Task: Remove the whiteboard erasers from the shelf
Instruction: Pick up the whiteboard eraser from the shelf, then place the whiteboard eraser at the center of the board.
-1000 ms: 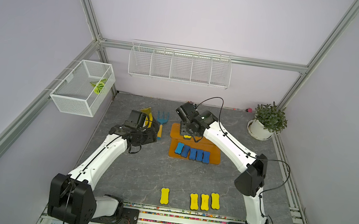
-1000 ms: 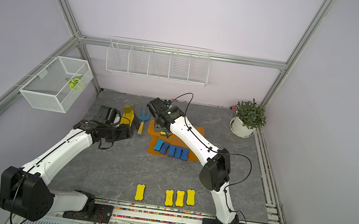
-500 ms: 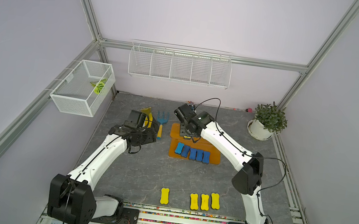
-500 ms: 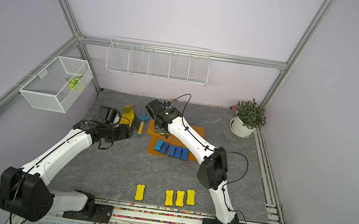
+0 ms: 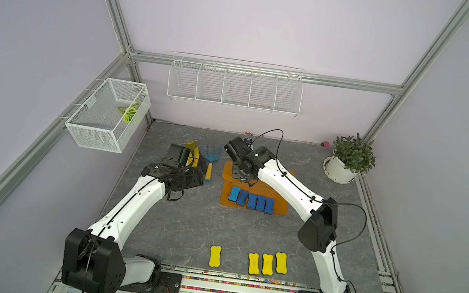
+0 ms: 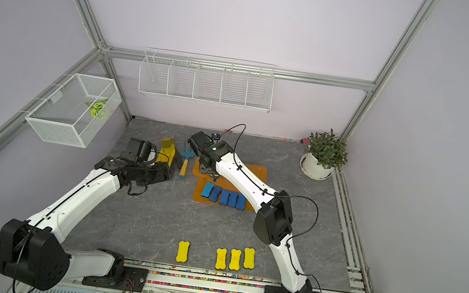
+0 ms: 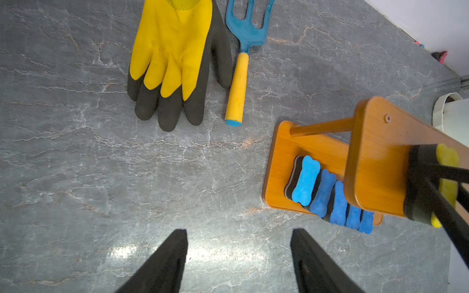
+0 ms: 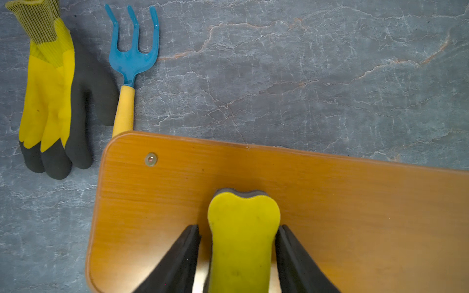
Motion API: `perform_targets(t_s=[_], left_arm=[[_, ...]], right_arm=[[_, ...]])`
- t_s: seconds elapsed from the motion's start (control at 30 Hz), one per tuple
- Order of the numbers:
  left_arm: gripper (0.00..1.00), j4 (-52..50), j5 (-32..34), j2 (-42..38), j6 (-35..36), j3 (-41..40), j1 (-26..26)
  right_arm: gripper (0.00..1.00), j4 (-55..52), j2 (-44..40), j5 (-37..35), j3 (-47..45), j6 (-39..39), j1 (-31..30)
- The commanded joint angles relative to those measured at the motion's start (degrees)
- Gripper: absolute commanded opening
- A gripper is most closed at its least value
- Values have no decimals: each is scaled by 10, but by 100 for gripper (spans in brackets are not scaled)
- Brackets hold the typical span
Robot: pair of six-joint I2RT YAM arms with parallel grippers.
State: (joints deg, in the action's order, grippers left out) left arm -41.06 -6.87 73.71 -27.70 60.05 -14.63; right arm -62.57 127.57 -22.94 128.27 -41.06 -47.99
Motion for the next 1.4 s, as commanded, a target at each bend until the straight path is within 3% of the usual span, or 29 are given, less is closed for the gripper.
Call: perform_targets(t_s=[0.0, 0.57, 0.77, 1.0, 1.17, 1.37], left_arm=[[70, -6, 3, -11, 10, 2, 3], [67, -9, 10, -10, 7, 3, 6], [66, -5, 0, -19, 4, 2, 5], [66, -4, -13, -30, 1, 2, 5], [66, -5, -17, -37, 2, 3, 5], [65, -6, -28, -29, 3, 8, 5]], right_arm=[[51, -7, 9, -17, 5, -7, -3], [31, -9, -18, -9, -17, -33, -4], [29, -14, -57, -33, -50, -56, -35], [29, -20, -173, -51, -198, -113, -113], [29, -20, -237, -26, -327, -174, -180], [29, 23, -253, 31, -442, -200, -232]])
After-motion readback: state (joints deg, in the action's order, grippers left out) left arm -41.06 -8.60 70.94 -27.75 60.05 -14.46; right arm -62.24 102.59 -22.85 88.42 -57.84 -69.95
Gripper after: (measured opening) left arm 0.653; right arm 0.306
